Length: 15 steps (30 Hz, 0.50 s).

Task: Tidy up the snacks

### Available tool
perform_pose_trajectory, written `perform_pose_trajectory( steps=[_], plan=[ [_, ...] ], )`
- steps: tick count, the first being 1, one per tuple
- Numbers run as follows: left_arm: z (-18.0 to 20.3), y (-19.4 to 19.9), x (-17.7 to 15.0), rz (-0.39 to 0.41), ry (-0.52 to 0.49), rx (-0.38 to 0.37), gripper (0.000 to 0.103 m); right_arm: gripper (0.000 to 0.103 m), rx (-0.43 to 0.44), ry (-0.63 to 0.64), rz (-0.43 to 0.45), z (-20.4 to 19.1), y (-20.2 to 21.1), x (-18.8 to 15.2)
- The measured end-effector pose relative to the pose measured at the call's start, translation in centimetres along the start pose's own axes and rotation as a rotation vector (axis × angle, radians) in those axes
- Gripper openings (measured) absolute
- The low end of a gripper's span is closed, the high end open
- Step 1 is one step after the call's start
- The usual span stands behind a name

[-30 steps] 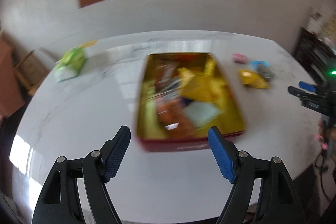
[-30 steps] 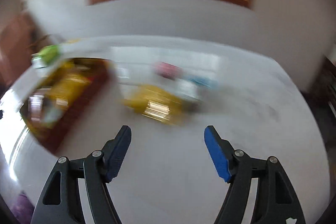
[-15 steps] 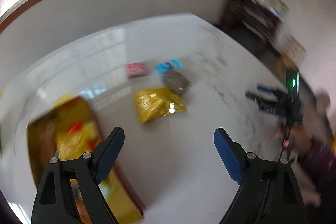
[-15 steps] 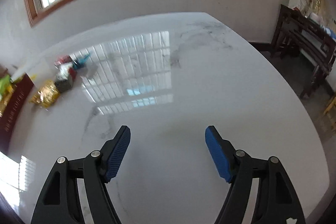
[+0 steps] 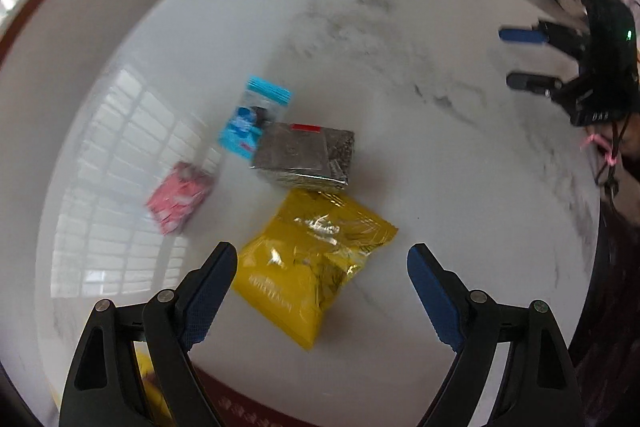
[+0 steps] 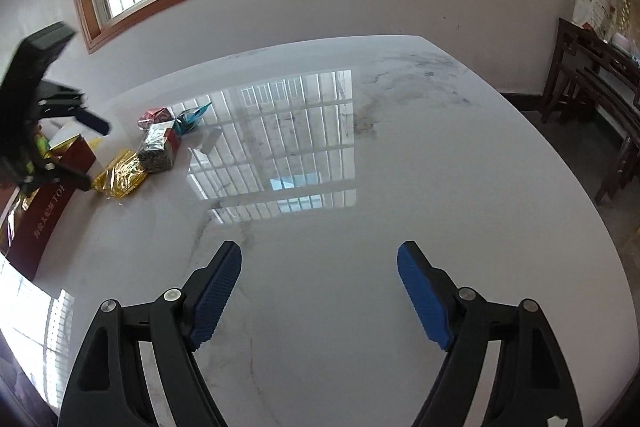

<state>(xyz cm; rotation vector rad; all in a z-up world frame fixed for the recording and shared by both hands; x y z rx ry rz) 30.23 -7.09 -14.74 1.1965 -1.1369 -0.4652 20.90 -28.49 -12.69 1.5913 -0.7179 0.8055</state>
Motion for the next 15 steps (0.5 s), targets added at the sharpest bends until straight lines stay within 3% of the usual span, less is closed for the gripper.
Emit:
perform_pose_trajectory(
  steps=[5, 9, 11, 13, 15],
  plan=[
    [0.2, -2.6, -1.4, -0.08, -0.081, -0.037, 0.087, 0.078, 0.012, -0.008, -0.006, 0.0, 0.0, -0.1],
    [-0.1, -2.8, -1.9, -0.001, -0.042, -0.021, 0.085, 0.078, 0.025, -0.015, -0.011, 0.0, 0.0, -0.2],
    [-0.4, -2.6, -2.0, 0.028, 0.028, 0.017, 0.077, 0.078, 0.025, -0.015, -0.015, 0.0, -0.1, -0.2],
    [-0.4, -2.1, -2.2, 0.047, 0.067, 0.058, 0.062, 0.078, 0.026, -0.016, -0.018, 0.0, -0.2, -0.3],
    [0.5, -1.6, -2.7, 0.059, 0.096, 0.108, 0.059, 0.079, 0.023, -0.017, -0.018, 0.1, -0.2, -0.2]
  ],
)
Point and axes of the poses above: each gripper's, at about its wrist camera, not at the fingertips, and y roughly against the way its jaws point, z to its right, x to its top, the point moved 6 cm from there along -y, roughly the way its jaws point, and after that the axes turned 12 degrees about z, right-handed, at the moved point
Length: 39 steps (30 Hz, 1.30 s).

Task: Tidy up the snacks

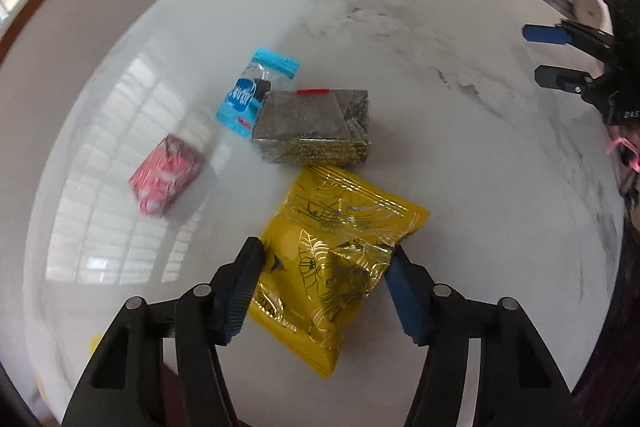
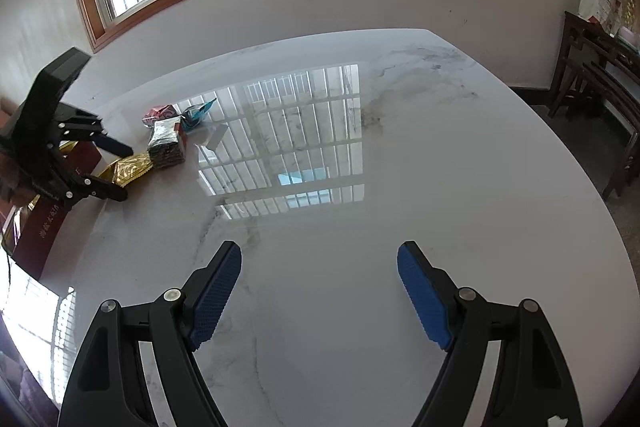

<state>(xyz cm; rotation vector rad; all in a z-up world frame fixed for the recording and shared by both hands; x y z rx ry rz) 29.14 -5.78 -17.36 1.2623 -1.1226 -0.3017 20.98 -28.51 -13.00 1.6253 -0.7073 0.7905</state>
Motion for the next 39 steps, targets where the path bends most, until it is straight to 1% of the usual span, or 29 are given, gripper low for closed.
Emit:
perform_pose_trajectory(
  steps=[1, 2, 3, 4, 6, 8, 9, 10, 11, 12, 17, 20, 23, 24, 27, 30, 35, 37, 38, 39],
  plan=[
    [1.0, 0.5, -0.4, 0.007, 0.015, 0.009, 0.055, 0.08, 0.001, 0.0, 0.0, 0.0, 0.0, 0.0],
    [1.7, 1.0, -0.6, 0.017, 0.028, 0.012, 0.053, 0.08, 0.003, 0.001, 0.001, -0.1, 0.0, 0.0],
    [2.5, 1.6, -0.8, 0.034, 0.055, 0.026, 0.049, 0.081, 0.0, 0.002, 0.001, -0.1, 0.0, 0.0],
    [3.1, 2.5, -1.0, 0.052, 0.081, 0.053, 0.048, 0.082, -0.001, 0.004, 0.001, -0.1, 0.0, 0.0],
    [4.6, 4.0, -1.5, 0.086, 0.154, 0.079, 0.043, 0.082, 0.001, 0.004, -0.002, -0.1, -0.1, 0.0],
    [5.3, 5.1, -2.3, 0.105, 0.274, 0.093, 0.042, 0.082, -0.005, 0.005, -0.002, -0.1, -0.1, 0.0],
    [5.6, 5.9, -2.9, 0.128, 0.371, 0.071, 0.041, 0.082, -0.003, 0.006, -0.006, -0.1, -0.1, 0.0],
    [5.8, 6.4, -3.3, 0.145, 0.421, 0.068, 0.036, 0.082, -0.004, 0.007, -0.009, -0.1, -0.2, -0.1],
    [6.0, 6.8, -3.3, 0.159, 0.445, 0.081, 0.032, 0.082, -0.006, 0.01, -0.014, -0.2, -0.3, -0.1],
    [6.3, 7.4, -3.5, 0.182, 0.478, 0.103, 0.032, 0.082, -0.007, 0.012, -0.018, -0.2, -0.4, -0.1],
    [6.8, 9.6, -4.8, 0.256, 0.682, 0.067, 0.031, 0.082, -0.014, 0.013, -0.043, -0.3, -0.8, -0.3],
    [6.8, 10.8, -5.3, 0.295, 0.754, 0.068, 0.028, 0.082, 0.052, 0.012, -0.033, -1.1, -0.8, 0.2],
    [6.8, 12.0, -5.7, 0.317, 0.801, 0.065, 0.027, 0.082, 0.152, 0.017, -0.002, -3.9, -1.1, 1.5],
    [6.7, 12.1, -5.8, 0.323, 0.81, 0.071, 0.027, 0.082, 0.196, 0.034, -0.002, -5.6, -1.6, 2.3],
    [6.9, 13.1, -6.2, 0.339, 0.832, 0.071, 0.027, 0.082, 0.252, 0.124, 0.008, -9.9, -3.6, 3.7],
    [7.0, 14.1, -6.5, 0.354, 0.833, 0.078, 0.026, 0.082, 0.281, 0.161, -0.027, -12.7, -6.4, 4.6],
    [6.7, 14.9, -6.4, 0.383, 0.843, 0.081, 0.026, 0.081, 0.255, 0.175, -0.081, -14.4, -10.5, 4.8],
    [6.7, 15.4, -6.5, 0.391, 0.843, 0.079, 0.026, 0.07, 0.258, 0.187, -0.107, -15.0, -11.6, 4.6],
    [6.7, 15.6, -6.5, 0.396, 0.842, 0.076, 0.026, 0.062, 0.237, 0.209, -0.106, -15.3, -11.9, 4.7],
    [6.7, 15.7, -6.5, 0.399, 0.84, 0.079, 0.026, 0.051, 0.234, 0.213, -0.106, -15.5, -12.2, 4.7]
  ],
)
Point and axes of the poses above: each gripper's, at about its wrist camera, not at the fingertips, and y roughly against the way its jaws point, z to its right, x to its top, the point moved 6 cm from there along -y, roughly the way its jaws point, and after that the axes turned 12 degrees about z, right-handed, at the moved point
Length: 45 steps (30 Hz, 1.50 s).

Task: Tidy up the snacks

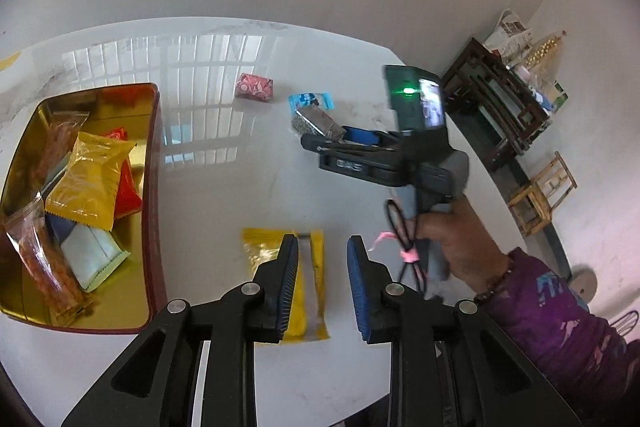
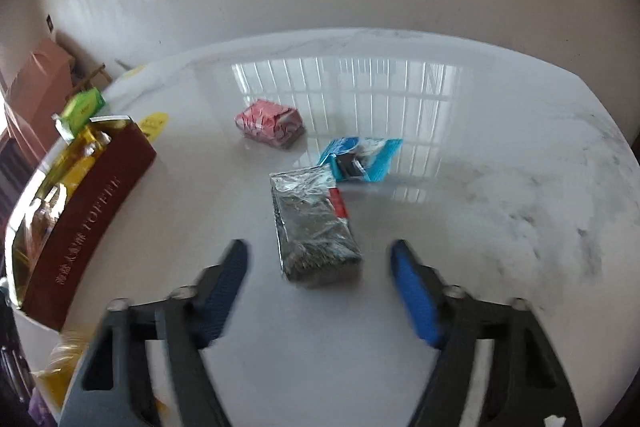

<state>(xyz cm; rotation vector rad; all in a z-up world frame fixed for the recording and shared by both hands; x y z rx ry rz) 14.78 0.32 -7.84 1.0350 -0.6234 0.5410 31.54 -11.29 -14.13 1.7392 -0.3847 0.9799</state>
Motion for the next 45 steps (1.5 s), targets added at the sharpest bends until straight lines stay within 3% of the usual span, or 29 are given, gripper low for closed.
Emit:
perform_pose_trajectory(
  steps=[2, 7, 11, 12, 16, 18, 19, 20, 21, 26, 36, 38, 39, 40, 45],
  plan=[
    [-0.2, -0.3, 0.0, 0.002, -0.004, 0.01, 0.026, 0.036, -0.011, -0.001, -0.003, 0.0, -0.4, 0.3],
    [-0.5, -0.7, -0.5, -0.042, 0.002, -0.003, 0.026, 0.034, -0.033, 0.017, 0.002, 0.5, 1.1, -0.9],
    [0.1, -1.8, -1.5, -0.148, 0.031, -0.04, 0.028, 0.034, -0.095, -0.057, 0.015, 4.2, 4.5, -2.9],
    [0.1, -2.1, -1.8, -0.163, 0.029, -0.006, 0.031, 0.034, -0.113, -0.08, 0.019, 5.6, 5.7, -3.7],
    [-0.3, -2.3, -1.9, -0.139, 0.019, 0.098, 0.06, 0.034, -0.163, -0.153, 0.032, 10.3, 9.3, -6.0],
    [-0.4, -1.9, -1.5, -0.098, 0.015, 0.149, 0.063, 0.034, -0.165, -0.191, 0.042, 11.8, 10.6, -6.7],
    [-0.5, -2.1, -1.5, -0.1, -0.011, 0.189, 0.079, 0.034, -0.16, -0.207, 0.047, 12.4, 11.0, -7.0],
    [-0.5, -2.4, -1.7, -0.112, -0.042, 0.236, 0.086, 0.034, -0.156, -0.214, 0.049, 12.6, 11.2, -7.0],
    [-0.5, -2.6, -1.9, -0.114, -0.057, 0.249, 0.087, 0.034, -0.153, -0.217, 0.05, 12.7, 11.3, -7.1],
    [-0.8, -4.9, -3.4, -0.199, -0.062, 0.246, 0.088, 0.034, -0.125, -0.221, 0.054, 12.6, 11.5, -7.2],
    [-1.6, -8.3, -5.9, -0.337, 0.04, 0.229, 0.088, 0.034, -0.086, -0.247, 0.07, 12.4, 11.5, -7.0],
    [-1.1, -8.4, -5.9, -0.319, -0.004, 0.227, 0.086, 0.034, -0.09, -0.255, 0.07, 12.5, 11.5, -7.0],
    [-0.8, -8.4, -6.0, -0.308, -0.037, 0.249, 0.075, 0.034, -0.094, -0.259, 0.07, 12.6, 11.5, -7.0],
    [-0.7, -8.1, -5.9, -0.287, -0.07, 0.288, 0.056, 0.034, -0.1, -0.262, 0.072, 12.7, 11.5, -7.0],
    [-0.3, -7.5, -6.5, -0.261, -0.018, 0.251, 0.056, 0.034, -0.2, -0.292, 0.074, 14.1, 11.7, -7.1]
  ],
)
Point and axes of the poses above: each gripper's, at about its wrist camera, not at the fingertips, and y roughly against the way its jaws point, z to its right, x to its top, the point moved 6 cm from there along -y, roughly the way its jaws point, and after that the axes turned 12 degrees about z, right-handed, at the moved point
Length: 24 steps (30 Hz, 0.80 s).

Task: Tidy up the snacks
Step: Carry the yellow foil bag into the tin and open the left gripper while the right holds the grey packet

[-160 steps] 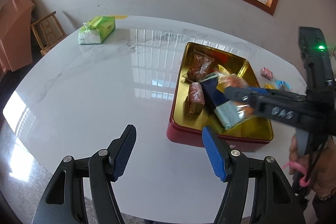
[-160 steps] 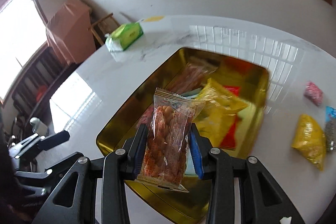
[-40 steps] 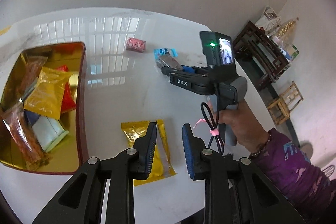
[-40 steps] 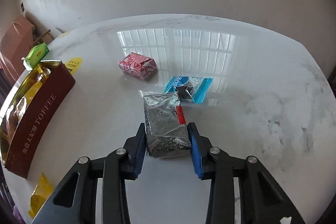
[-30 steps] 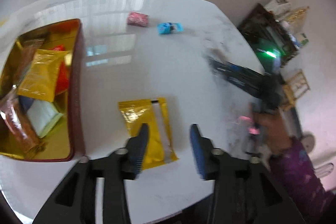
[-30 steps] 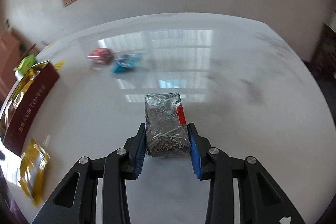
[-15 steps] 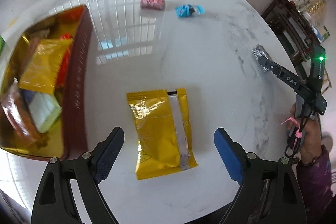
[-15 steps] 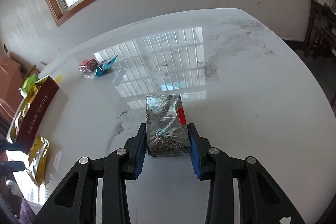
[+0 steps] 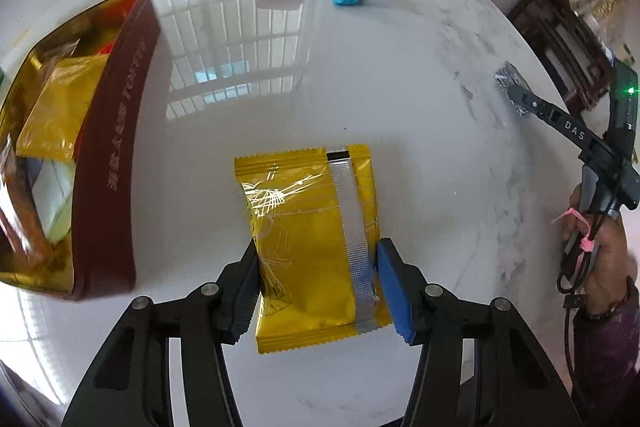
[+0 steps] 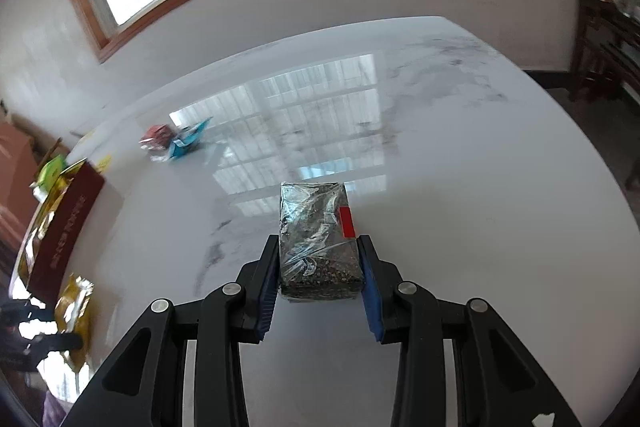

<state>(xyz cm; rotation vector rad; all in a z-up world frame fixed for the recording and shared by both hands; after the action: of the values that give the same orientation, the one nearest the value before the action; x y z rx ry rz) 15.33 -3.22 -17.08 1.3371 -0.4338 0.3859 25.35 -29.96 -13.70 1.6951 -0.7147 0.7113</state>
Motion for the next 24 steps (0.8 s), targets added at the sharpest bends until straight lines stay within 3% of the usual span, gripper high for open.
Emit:
perform_pose_trajectory(
  steps=[5, 13, 19, 24],
  plan=[
    [0.3, 1.6, -0.6, 0.035, -0.013, -0.021, 0.056, 0.034, -0.101, -0.049, 0.027, 2.1, 0.6, 0.3],
    [0.2, 6.5, 1.0, 0.133, -0.001, -0.054, 0.056, 0.034, -0.292, -0.177, 0.057, 9.0, 2.3, 0.6],
    [-4.1, 11.0, 2.6, 0.23, 0.058, -0.012, 0.056, 0.034, -0.322, -0.205, 0.065, 10.3, 2.6, 0.7],
    [-9.8, 13.2, 3.0, 0.271, 0.081, 0.094, 0.056, 0.034, -0.322, -0.204, 0.064, 10.2, 2.4, 0.8]
  ],
)
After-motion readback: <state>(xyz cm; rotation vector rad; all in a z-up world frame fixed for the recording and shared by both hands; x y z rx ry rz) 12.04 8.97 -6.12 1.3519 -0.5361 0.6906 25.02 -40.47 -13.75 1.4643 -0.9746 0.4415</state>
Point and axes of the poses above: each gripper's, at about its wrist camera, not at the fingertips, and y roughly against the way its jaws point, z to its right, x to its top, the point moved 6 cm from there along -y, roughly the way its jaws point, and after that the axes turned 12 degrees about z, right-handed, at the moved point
